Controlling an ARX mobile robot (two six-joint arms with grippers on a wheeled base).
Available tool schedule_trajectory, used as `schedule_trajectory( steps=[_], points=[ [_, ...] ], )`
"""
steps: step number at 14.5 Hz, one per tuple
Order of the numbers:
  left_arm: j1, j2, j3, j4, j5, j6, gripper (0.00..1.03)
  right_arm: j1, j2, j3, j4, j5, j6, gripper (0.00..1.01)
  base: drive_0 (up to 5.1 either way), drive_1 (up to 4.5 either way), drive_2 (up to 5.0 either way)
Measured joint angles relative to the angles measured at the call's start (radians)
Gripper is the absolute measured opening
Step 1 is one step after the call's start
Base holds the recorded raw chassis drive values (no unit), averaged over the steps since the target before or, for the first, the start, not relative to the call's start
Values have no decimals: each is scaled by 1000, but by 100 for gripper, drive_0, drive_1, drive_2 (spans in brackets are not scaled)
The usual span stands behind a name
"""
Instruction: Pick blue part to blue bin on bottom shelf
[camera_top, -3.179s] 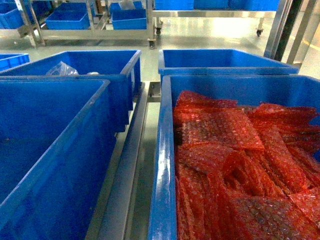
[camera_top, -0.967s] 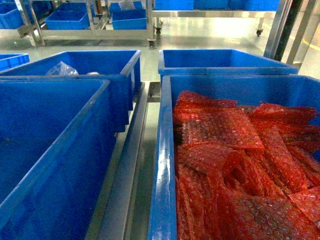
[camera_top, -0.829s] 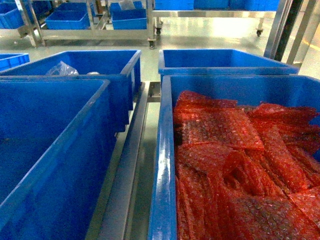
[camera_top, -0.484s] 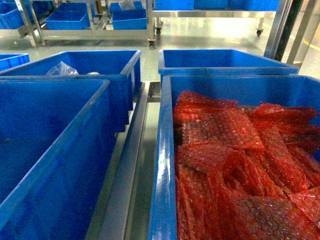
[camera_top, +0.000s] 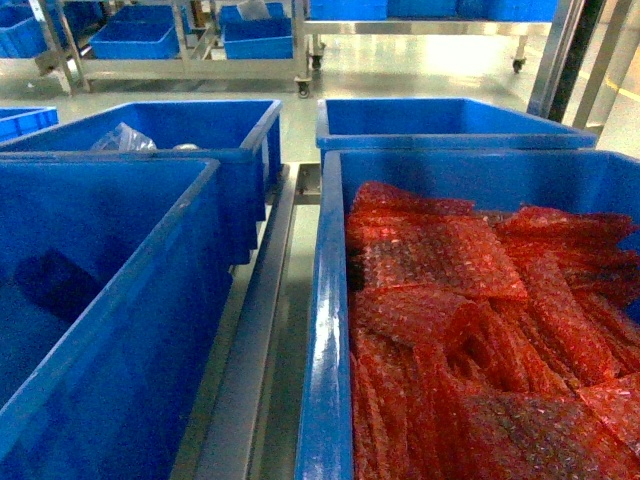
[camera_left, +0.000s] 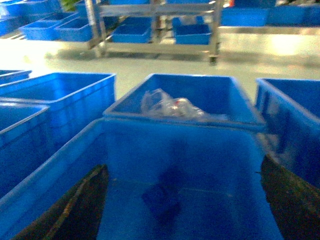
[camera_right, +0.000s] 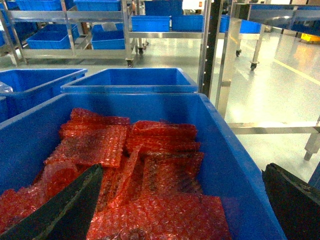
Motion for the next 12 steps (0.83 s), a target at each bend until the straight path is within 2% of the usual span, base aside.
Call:
schedule_trajectory(
  steps=[2, 3, 4, 7, 8, 9, 10, 12],
  points=[
    [59, -71, -69, 27, 219, 4, 69, 0, 0, 0, 0, 0, 0, 98, 0, 0, 0],
    [74, -104, -98, 14, 280, 4, 58, 0, 0, 0, 1, 0, 0, 98, 0, 0, 0],
    [87, -128, -117, 2, 308, 4, 49, 0, 0, 0, 0, 0, 0, 98, 0, 0, 0],
    [141, -256, -181, -55, 357, 5, 9, 0, 0, 0, 0, 0, 0, 98, 0, 0, 0],
    [153, -294, -198, -79, 377, 5, 2, 0, 0, 0, 0, 0, 0, 98, 0, 0, 0],
    [219, -336, -215, -108, 452, 6, 2, 0, 0, 0, 1, 0, 0, 98, 0, 0, 0],
    [248, -370, -223, -128, 449, 5, 2, 0, 0, 0, 0, 1, 0, 98, 0, 0, 0],
    [238, -459, -248, -183, 465, 6, 2, 0, 0, 0, 0, 0, 0, 98, 0, 0, 0]
  ],
)
